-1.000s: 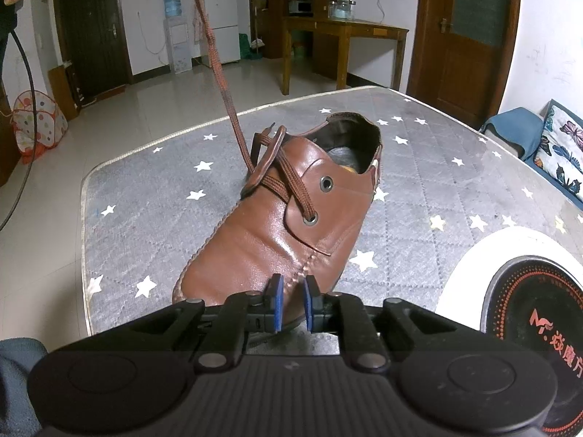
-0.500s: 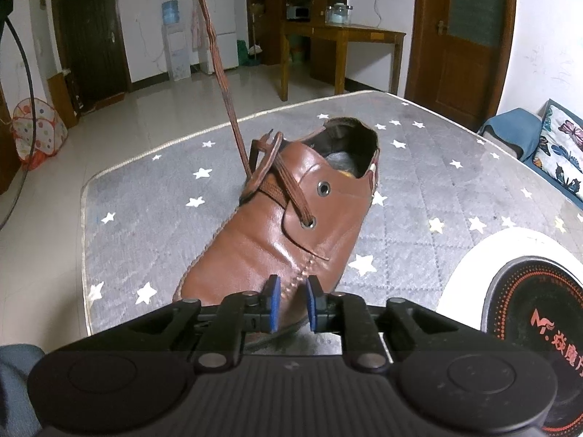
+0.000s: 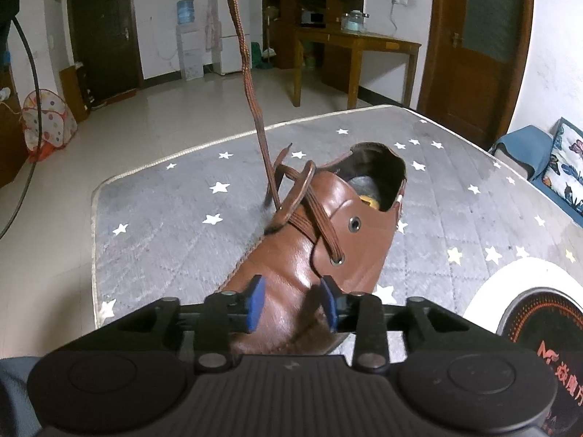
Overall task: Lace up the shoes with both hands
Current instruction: 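Lift the lace tip high above the shoe with the left gripper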
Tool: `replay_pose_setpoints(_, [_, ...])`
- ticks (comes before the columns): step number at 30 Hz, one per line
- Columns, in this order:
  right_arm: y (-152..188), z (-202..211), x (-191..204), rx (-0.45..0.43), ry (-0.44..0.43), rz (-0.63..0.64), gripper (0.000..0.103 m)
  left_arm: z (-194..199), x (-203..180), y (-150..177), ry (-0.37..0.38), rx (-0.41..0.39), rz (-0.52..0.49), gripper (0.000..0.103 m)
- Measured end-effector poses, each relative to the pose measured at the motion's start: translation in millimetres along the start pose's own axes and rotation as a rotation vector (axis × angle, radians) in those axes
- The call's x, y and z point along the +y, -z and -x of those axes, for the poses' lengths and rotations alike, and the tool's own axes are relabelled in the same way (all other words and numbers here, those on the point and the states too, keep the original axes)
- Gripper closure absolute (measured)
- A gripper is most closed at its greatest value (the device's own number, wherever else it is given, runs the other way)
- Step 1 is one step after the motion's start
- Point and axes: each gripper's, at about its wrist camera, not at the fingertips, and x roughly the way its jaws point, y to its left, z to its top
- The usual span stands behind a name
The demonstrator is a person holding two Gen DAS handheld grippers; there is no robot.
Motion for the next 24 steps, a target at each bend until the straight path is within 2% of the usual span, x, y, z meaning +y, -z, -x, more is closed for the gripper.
replay_pose_setpoints(4, [-3.7, -0.9, 3.8, 0.007, 0.005, 0.010, 0.065, 0.4, -2.6, 1.4, 0.008, 0.006, -0.011, 0.101])
replay_pose_setpoints(6, [-5.3, -1.1, 5.2, 0.009, 0.010, 0.015, 0.058, 0.4, -4.6, 1.6, 0.014, 0.006, -0.016, 0.101])
replay_pose_setpoints(16, [-9.0, -3.2, 7.9, 0.023, 0.029, 0.018, 0.058, -1.5, -12.0, 5.9, 0.046, 0.016, -0.027, 0.101])
replay_pose_setpoints(24, [-9.6, -0.6, 1.0, 0.005, 0.038, -0.005, 0.058, -7.2, -23.2, 16.4, 0.089, 0.057, -0.025, 0.101])
